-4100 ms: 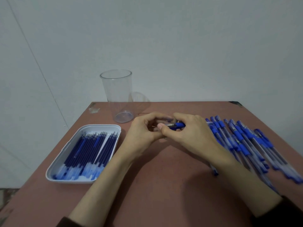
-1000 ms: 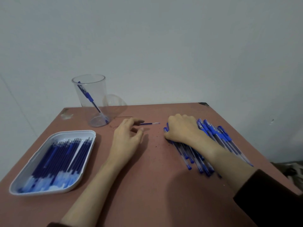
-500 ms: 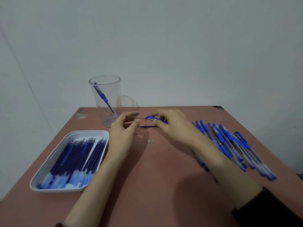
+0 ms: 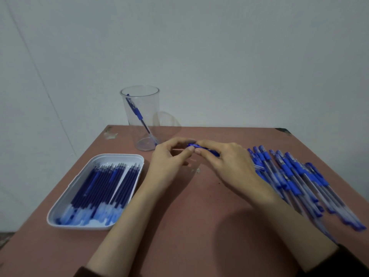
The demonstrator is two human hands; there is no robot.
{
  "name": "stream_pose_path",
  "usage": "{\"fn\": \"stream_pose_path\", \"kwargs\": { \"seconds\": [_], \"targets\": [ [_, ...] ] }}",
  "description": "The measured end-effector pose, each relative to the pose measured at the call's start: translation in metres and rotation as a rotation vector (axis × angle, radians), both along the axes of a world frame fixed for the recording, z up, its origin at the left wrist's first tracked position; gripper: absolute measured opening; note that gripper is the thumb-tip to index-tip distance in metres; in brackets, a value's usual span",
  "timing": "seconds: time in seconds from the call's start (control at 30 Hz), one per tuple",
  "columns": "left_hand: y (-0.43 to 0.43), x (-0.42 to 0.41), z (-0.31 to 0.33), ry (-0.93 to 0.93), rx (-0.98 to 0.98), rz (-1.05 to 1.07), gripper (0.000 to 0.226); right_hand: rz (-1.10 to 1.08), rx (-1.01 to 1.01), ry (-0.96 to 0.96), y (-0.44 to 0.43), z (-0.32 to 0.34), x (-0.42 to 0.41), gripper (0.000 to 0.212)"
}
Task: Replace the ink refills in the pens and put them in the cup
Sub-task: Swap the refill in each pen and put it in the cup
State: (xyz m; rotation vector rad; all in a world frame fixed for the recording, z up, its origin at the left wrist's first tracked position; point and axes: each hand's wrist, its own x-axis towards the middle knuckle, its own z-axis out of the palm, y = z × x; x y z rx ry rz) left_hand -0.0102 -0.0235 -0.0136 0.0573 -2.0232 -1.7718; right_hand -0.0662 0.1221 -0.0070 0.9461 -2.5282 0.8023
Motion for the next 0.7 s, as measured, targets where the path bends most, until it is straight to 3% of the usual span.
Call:
{"fn": "stream_pose_path", "kwargs": {
  "seconds": [0.3,0.47,0.7],
  "targets": [
    [-0.005,-0.001,-0.004,-0.118,-0.084,0.077,0.012,-0.149,0.099,-0.028,0.013,0.003,-0.01,0.025],
    [-0.004,0.004,-0.003,-0.284,-0.289,-0.155,0.003,-0.106,-0.108,-0.046,0.012,0.006,-0.01,0.012],
    [-0.007,0.008,-0.002,-0.374,-0.523,-0.463,0.012,-0.033,-0.175,-0.076,0.011,0.004,-0.007,0.011]
  ]
}}
